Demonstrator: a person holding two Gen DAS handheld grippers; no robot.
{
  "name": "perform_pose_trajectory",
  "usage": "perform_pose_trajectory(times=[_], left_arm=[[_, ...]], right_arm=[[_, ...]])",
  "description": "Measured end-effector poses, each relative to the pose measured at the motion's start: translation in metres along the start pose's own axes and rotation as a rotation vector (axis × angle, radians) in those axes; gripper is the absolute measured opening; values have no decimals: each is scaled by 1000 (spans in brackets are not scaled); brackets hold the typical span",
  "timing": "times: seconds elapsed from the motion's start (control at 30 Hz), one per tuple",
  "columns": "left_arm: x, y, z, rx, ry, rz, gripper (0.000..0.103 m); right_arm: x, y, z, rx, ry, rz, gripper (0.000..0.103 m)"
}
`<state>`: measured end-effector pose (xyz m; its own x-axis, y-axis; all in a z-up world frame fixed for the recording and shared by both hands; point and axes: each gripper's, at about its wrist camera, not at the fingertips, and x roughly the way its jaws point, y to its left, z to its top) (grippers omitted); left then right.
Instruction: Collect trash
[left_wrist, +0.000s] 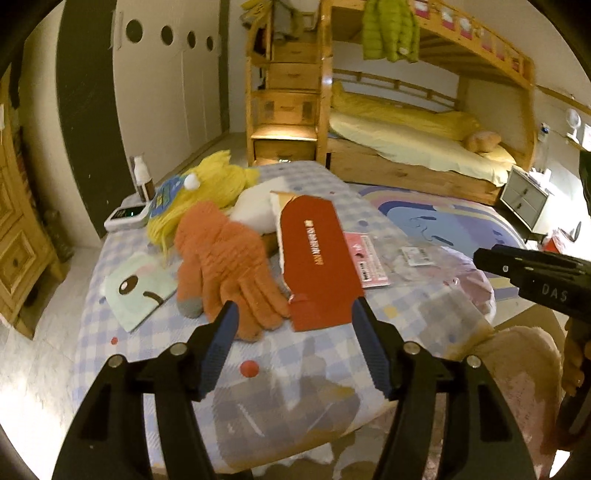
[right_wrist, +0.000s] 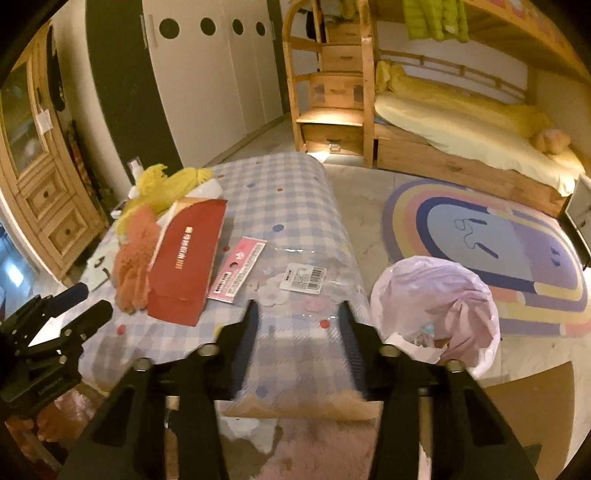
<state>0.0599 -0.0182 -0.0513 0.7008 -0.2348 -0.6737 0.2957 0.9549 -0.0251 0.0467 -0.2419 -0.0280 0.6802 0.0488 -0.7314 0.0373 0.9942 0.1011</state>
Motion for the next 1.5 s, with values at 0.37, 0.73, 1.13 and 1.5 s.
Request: perform_pose_trajectory(times=[0.37, 0.73, 1.13, 1.5], left_arm=[[45, -4, 9, -1, 52, -16, 62], [73, -14, 19, 11, 96, -81, 53], [46, -18, 30, -3, 34, -125, 3], [-12, 1, 21, 37, 45, -39, 0]], right_arm=[[46, -4, 7, 29, 64, 9, 16], [79, 3, 3, 26, 168, -2, 16], [79, 0, 3, 28, 173, 11, 16], [77, 26, -1, 19, 201, 158, 17]])
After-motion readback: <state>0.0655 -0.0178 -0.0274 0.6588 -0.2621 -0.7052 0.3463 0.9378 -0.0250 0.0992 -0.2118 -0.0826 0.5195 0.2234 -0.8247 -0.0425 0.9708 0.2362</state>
